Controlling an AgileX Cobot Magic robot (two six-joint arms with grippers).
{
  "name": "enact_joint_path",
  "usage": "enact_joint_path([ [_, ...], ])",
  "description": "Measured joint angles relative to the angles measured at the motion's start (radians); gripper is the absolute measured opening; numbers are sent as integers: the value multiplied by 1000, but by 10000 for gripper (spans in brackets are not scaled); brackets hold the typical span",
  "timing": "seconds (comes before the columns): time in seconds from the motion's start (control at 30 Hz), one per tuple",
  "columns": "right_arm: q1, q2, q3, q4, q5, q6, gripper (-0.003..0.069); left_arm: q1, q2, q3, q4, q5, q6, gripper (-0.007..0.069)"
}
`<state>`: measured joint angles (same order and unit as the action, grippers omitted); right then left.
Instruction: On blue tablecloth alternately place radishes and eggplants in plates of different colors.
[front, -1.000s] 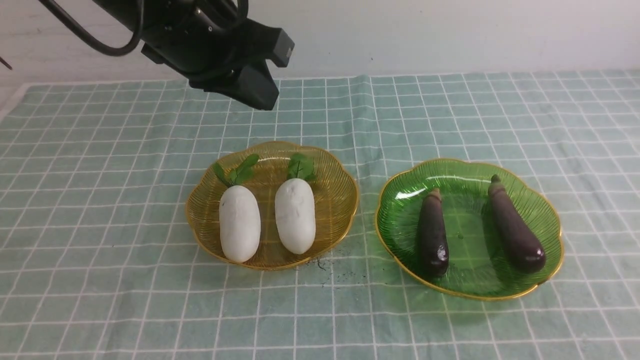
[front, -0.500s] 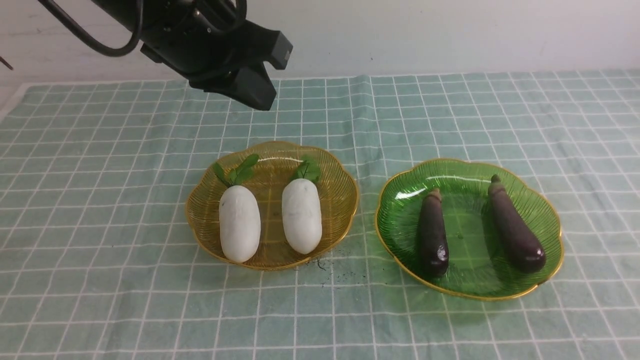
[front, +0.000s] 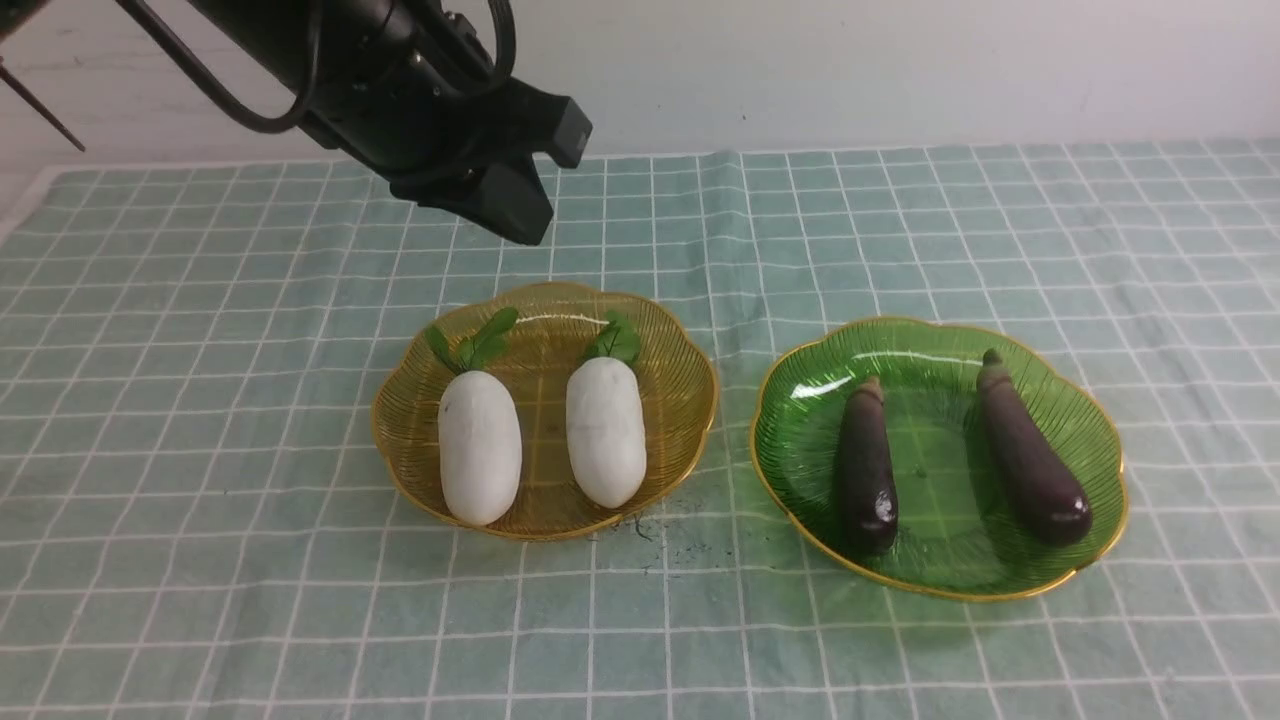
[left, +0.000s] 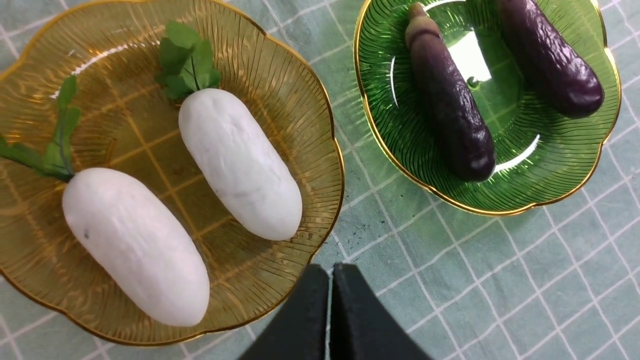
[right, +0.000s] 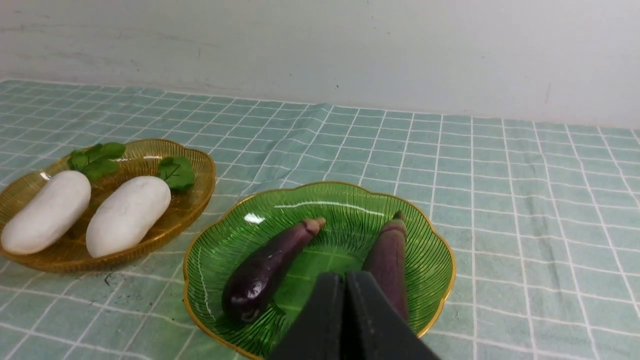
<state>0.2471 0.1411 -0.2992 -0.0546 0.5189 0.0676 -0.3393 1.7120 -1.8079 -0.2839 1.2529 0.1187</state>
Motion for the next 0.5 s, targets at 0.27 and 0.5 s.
enact_joint_path([
  [0.27, -133, -127, 191, 0, -4, 0, -15, 0, -29, -3, 48, 1, 2, -8],
  [0.5, -188, -149, 233, 1, -20, 0, -15, 0, -170, -10, 70, 1, 5, -8],
])
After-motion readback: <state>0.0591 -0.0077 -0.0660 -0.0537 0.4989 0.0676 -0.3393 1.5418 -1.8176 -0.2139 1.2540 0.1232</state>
